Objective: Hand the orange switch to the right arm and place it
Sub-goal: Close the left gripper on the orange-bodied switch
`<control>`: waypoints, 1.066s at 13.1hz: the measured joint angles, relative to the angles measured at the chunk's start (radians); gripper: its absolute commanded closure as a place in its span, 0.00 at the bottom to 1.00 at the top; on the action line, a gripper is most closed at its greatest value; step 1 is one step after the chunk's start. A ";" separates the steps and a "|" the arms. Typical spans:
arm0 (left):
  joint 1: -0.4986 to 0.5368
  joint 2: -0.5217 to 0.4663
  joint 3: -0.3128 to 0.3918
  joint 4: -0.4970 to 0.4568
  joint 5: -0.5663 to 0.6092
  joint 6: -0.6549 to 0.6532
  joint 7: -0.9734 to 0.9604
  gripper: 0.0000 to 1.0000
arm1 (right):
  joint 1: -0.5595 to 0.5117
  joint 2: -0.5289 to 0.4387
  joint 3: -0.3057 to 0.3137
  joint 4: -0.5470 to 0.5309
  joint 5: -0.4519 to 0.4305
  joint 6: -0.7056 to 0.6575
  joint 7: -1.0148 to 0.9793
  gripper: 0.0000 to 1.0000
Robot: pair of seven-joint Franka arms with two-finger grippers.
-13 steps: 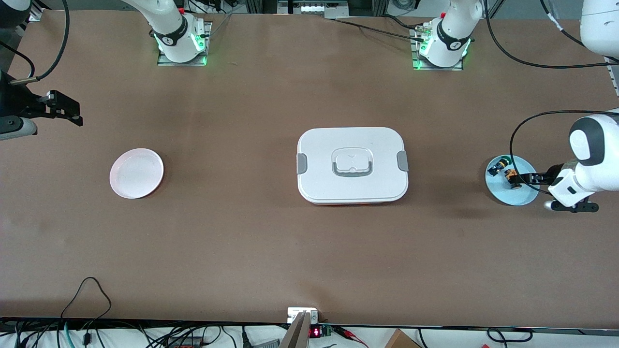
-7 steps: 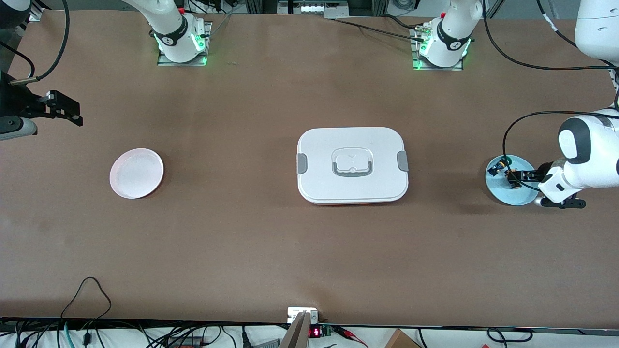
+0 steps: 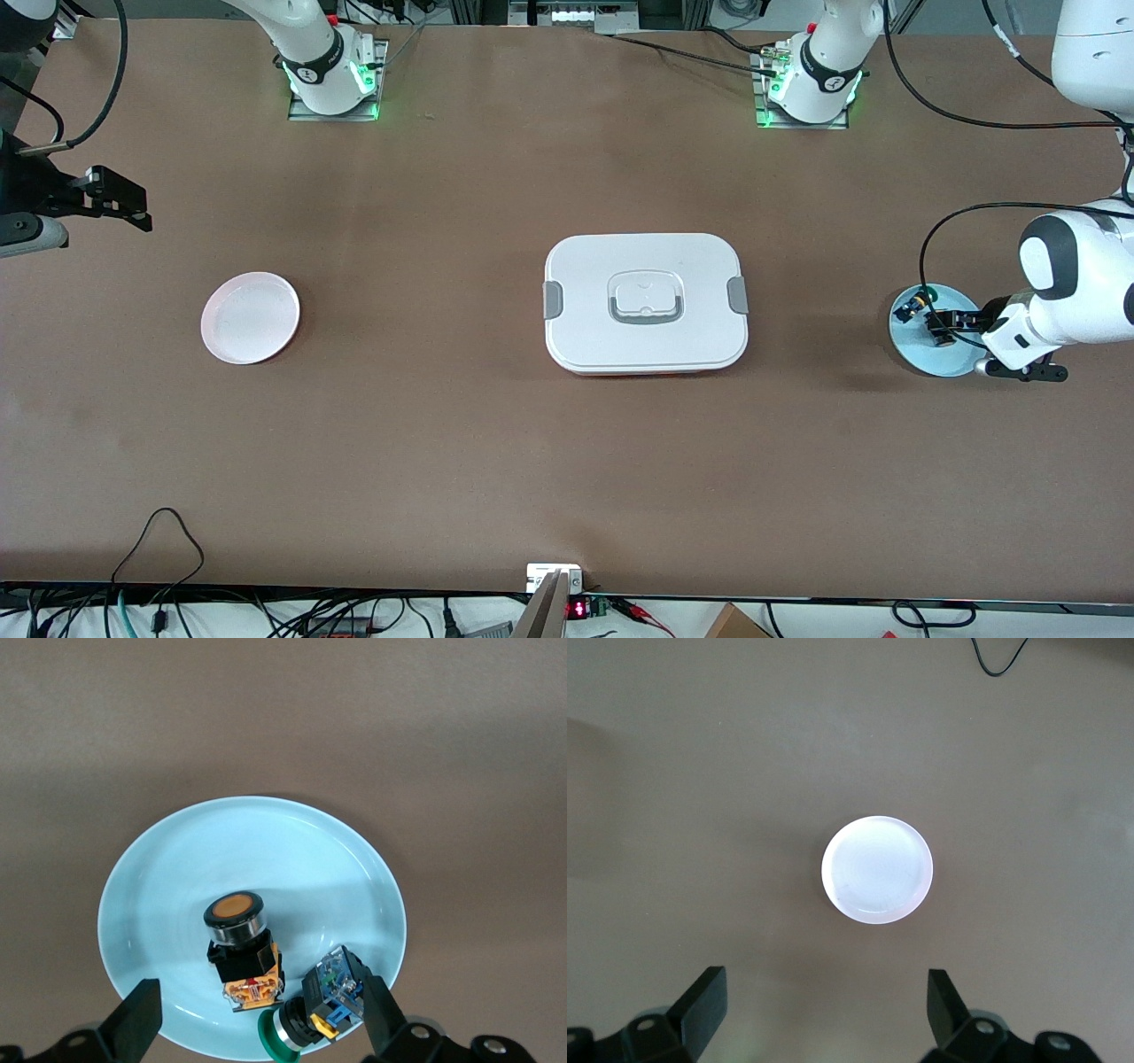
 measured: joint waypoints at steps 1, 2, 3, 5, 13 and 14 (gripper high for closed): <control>0.000 0.000 0.000 0.000 0.000 -0.001 0.038 0.00 | 0.000 0.000 0.000 0.000 0.000 0.000 0.000 0.00; 0.000 0.000 0.000 0.000 0.000 -0.009 0.102 0.00 | 0.000 0.001 0.000 0.000 0.000 0.000 0.000 0.00; 0.000 -0.002 0.000 0.000 0.000 -0.037 0.200 0.00 | 0.000 0.001 0.000 0.000 0.000 0.001 0.000 0.00; 0.003 -0.007 0.001 0.001 0.000 -0.081 0.408 0.00 | 0.000 0.001 0.000 0.000 0.000 0.001 0.000 0.00; 0.013 0.005 0.001 -0.010 0.019 0.043 0.959 0.00 | 0.000 0.002 0.000 0.000 0.000 0.001 0.000 0.00; 0.021 0.011 0.001 -0.026 0.020 0.115 1.062 0.00 | 0.000 0.002 0.000 0.000 0.000 0.001 0.000 0.00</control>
